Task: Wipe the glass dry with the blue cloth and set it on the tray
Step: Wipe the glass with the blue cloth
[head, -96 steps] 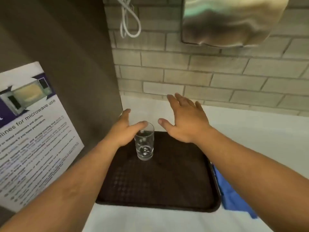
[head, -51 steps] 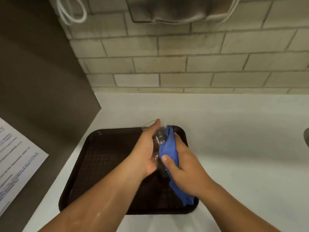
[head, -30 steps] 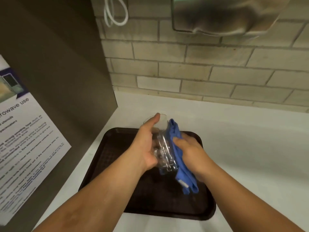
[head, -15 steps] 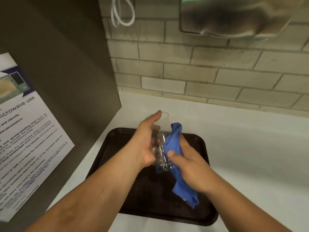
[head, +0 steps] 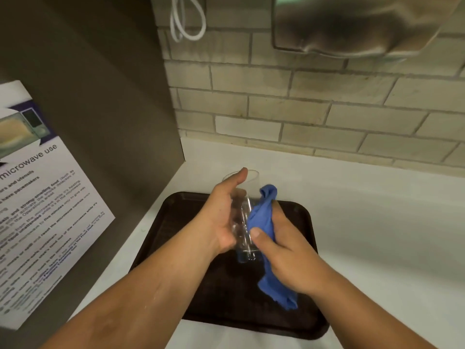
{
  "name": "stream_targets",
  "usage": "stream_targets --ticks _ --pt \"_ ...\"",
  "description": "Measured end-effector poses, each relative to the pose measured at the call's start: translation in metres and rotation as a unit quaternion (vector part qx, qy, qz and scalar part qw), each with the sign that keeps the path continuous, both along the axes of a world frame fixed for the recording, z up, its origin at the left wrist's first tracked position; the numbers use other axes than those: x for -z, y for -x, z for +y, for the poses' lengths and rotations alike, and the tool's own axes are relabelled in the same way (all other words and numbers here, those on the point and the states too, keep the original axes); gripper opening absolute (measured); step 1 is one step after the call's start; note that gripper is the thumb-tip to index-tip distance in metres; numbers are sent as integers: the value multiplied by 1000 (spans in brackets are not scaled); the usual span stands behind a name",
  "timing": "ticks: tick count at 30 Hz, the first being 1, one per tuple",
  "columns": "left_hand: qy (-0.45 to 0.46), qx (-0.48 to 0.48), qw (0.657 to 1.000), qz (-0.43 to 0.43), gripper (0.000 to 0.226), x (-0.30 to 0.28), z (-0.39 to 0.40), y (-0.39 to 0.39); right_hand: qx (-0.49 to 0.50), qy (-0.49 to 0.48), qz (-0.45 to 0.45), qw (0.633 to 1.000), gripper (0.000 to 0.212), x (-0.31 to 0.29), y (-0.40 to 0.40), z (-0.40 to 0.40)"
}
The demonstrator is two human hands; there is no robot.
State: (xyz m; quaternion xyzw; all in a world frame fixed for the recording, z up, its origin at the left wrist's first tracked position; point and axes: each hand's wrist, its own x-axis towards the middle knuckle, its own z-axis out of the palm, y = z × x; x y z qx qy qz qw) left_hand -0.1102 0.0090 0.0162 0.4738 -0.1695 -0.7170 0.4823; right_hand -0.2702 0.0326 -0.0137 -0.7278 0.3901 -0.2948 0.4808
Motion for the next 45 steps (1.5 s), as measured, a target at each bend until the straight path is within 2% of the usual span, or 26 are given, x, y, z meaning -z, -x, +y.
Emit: stream_targets --ticks 2,4,8,11,16,20,23,26,29,31,33,35,37,39,42,45 --pt "17 46 999 19 49 3 2 6 62 56 8 997 42 -8 -9 -8" --pt "29 64 997 18 48 4 3 8 108 30 -19 993 38 -18 -13 -23" --pt "31 69 997 25 78 6 5 -6 114 -59 -65 990 59 -24 -6 -40" --pt "39 53 997 45 76 12 9 -8 122 -64 -94 986 61 -22 -7 -41" --pt "64 47 992 102 82 16 14 2 133 -94 -147 976 50 -18 -18 -38" --pt "60 49 994 78 88 16 14 1 151 -124 -180 964 43 -22 -17 -42" --pt "39 18 998 52 81 13 8 2 164 -184 -215 945 30 -16 -13 -43" --pt "12 -53 998 29 74 5 -2 0 102 -179 -173 963 26 -6 -12 -27" --pt "-3 -75 997 -27 71 -1 -6 5 82 -44 -35 995 38 -1 -21 -8" --pt "-14 -56 997 -45 73 0 -3 11 123 57 26 990 51 -6 -30 -11" --pt "-9 -21 999 -26 70 3 1 15 179 64 15 982 48 -19 -33 -26" --pt "13 -6 1000 2 67 3 2 14 206 -11 -30 978 29 -32 -31 -44" --pt "26 -19 999 7 68 0 1 10 189 -83 -71 976 22 -32 -25 -51" --pt "14 -55 998 0 64 -6 -2 5 140 -105 -88 981 30 -23 -19 -40" --pt "-1 -88 995 -44 69 -7 -4 1 60 -38 -34 997 56 -8 -20 -10" --pt "-10 -43 997 -59 76 -4 0 10 116 49 -13 992 46 -11 -28 -20"
